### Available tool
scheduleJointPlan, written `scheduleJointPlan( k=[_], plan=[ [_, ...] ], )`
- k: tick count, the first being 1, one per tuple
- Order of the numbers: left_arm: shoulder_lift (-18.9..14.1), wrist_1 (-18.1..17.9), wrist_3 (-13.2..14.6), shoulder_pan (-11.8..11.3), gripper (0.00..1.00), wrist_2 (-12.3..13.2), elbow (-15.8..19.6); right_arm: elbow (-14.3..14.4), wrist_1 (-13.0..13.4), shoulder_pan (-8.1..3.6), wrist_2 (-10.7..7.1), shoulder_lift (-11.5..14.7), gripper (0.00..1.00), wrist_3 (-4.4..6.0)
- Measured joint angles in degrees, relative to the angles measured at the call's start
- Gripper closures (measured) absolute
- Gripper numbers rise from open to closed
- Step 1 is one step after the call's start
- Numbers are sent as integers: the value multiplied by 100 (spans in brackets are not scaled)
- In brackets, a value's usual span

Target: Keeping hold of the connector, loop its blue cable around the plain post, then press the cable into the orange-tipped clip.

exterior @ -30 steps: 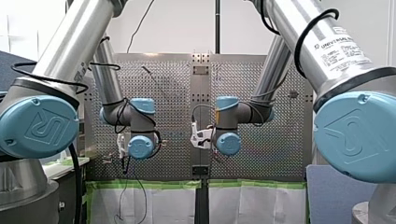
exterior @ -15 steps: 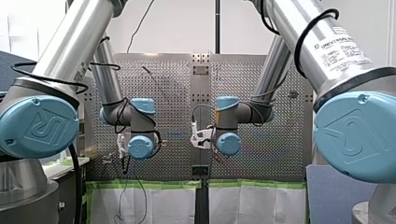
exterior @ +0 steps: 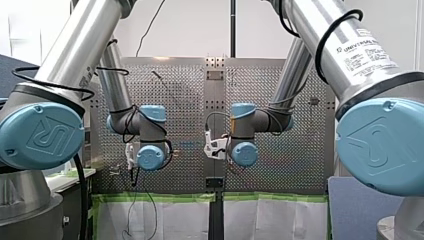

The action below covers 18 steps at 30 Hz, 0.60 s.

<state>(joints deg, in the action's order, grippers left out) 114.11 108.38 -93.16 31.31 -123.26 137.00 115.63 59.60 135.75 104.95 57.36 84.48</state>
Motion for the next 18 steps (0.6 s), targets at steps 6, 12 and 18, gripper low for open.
scheduleJointPlan(
  k=[6, 12, 18],
  plan=[
    [-73, 72, 72, -55, 100, 74, 72, 0, -52, -4, 53, -52, 100, 42],
    [-333, 335, 182, -94, 100, 286, 183, 0, -313, -8, 156, -312, 100, 84],
    [-493, 629, 192, -96, 100, 323, 191, 0, -601, -8, 166, -601, 100, 88]
  ],
)
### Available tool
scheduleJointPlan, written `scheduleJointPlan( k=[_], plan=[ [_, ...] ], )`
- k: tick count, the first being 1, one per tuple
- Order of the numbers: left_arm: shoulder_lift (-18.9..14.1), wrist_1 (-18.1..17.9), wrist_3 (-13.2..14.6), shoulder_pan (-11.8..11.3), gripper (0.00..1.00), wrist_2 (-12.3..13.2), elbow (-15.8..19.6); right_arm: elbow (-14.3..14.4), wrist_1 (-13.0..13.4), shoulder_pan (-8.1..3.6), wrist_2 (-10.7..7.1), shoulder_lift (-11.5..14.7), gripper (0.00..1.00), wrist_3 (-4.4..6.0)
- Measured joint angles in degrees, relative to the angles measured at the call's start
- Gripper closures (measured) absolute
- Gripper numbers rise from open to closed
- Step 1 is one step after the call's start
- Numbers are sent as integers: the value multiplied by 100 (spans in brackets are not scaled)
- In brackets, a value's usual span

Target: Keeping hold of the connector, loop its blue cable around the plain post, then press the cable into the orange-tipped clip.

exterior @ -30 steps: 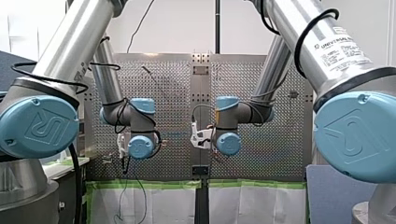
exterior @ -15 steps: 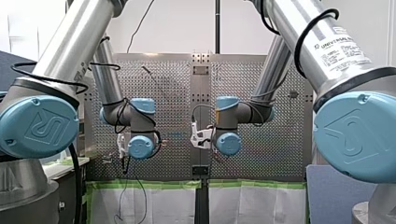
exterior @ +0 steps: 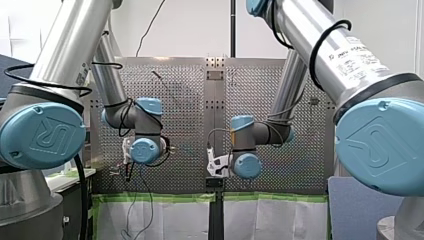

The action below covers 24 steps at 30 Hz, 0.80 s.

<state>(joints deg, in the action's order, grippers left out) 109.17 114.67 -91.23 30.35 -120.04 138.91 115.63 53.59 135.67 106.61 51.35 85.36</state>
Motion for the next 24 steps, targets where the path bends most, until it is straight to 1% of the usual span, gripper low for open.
scheduleJointPlan(
  k=[5, 9, 12, 14, 16, 18, 20, 22, 24],
  plan=[
    [-14, 157, 1, -1, 100, 2, 2, -1, -254, 0, 1, -268, 100, 0],
    [-15, 184, 1, -1, 100, 3, 2, 0, -330, 0, 1, -473, 100, 0],
    [-8, 190, 13, -4, 100, -3, -5, 3, -347, -4, 6, -548, 100, 0],
    [-19, 205, 19, -11, 100, -15, -36, -12, -375, -22, 46, -529, 100, 12],
    [-80, 256, -28, -16, 100, -50, -92, -50, -410, -20, 108, -474, 100, 56],
    [-177, 333, -103, -31, 100, -90, -129, -80, -462, -11, 191, -391, 100, 130],
    [-269, 412, -166, -47, 100, -115, -146, -95, -523, -4, 223, -304, 100, 212],
    [-384, 513, -233, -72, 100, -146, -170, -106, -588, -13, 201, -231, 100, 285],
    [-494, 620, -278, -100, 100, -203, -223, -141, -672, -37, 139, -141, 100, 374]
  ],
)
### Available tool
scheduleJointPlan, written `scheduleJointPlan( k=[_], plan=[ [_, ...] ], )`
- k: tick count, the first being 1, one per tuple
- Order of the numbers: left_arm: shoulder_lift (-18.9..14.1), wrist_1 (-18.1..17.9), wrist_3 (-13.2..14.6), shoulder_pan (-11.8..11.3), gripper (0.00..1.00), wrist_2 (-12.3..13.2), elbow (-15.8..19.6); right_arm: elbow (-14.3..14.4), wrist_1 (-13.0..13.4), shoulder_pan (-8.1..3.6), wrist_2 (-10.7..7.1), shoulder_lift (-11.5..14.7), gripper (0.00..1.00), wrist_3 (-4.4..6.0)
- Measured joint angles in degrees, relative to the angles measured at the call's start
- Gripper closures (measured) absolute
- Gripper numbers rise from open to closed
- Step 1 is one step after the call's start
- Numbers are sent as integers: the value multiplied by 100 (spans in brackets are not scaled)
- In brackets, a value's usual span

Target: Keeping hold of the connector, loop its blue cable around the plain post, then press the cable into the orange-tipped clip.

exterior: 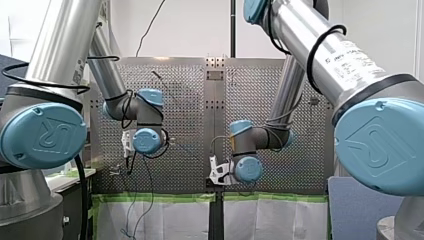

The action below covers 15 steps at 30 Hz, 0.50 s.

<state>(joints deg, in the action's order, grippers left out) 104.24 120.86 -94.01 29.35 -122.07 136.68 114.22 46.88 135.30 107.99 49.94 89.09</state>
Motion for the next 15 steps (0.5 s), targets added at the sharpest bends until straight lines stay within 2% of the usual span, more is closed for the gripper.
scheduleJointPlan(
  k=[2, 5, 8, 15],
  plan=[
    [-91, 86, -35, -22, 100, -69, -64, -69, -96, -25, -86, 97, 100, 96],
    [-242, 236, -136, -54, 100, -207, -199, -202, -243, -46, -229, 245, 100, 187],
    [-389, 384, -267, -79, 100, -351, -342, -342, -385, -60, -347, 389, 100, 222],
    [-746, 742, -594, -98, 100, -699, -697, -723, -767, -76, -447, 770, 100, 240]
  ],
)
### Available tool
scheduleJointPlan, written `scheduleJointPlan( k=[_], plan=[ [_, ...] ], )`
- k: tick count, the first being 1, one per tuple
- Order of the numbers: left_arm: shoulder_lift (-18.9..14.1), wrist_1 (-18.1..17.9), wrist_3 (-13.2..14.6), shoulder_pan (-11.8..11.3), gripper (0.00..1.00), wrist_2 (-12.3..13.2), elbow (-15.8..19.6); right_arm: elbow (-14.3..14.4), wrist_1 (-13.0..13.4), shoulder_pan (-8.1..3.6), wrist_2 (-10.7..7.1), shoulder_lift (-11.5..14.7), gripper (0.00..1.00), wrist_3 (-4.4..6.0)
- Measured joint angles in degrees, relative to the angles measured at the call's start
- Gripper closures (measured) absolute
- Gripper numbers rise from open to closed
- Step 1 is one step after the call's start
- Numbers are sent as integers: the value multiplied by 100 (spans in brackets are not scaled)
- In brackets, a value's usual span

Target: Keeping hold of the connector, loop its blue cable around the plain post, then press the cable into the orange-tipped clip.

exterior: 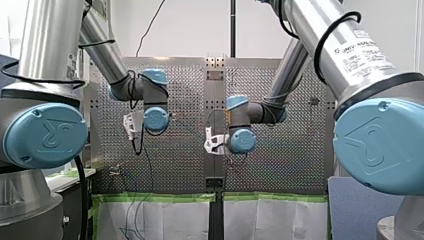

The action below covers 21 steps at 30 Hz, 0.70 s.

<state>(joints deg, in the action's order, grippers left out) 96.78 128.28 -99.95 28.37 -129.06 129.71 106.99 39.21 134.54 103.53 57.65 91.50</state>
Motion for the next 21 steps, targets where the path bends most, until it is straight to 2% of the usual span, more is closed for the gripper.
scheduleJointPlan(
  k=[12, 16, 21],
  plan=[
    [-598, 596, -70, -27, 100, -351, -598, -639, -641, -2, -128, 640, 100, -3],
    [-823, 824, -74, -52, 100, -388, -823, -858, -857, -2, -182, 859, 100, -6],
    [-1111, 1110, -84, -117, 100, -474, -1112, -1124, -1125, -5, -317, 1124, 100, -18]
  ],
)
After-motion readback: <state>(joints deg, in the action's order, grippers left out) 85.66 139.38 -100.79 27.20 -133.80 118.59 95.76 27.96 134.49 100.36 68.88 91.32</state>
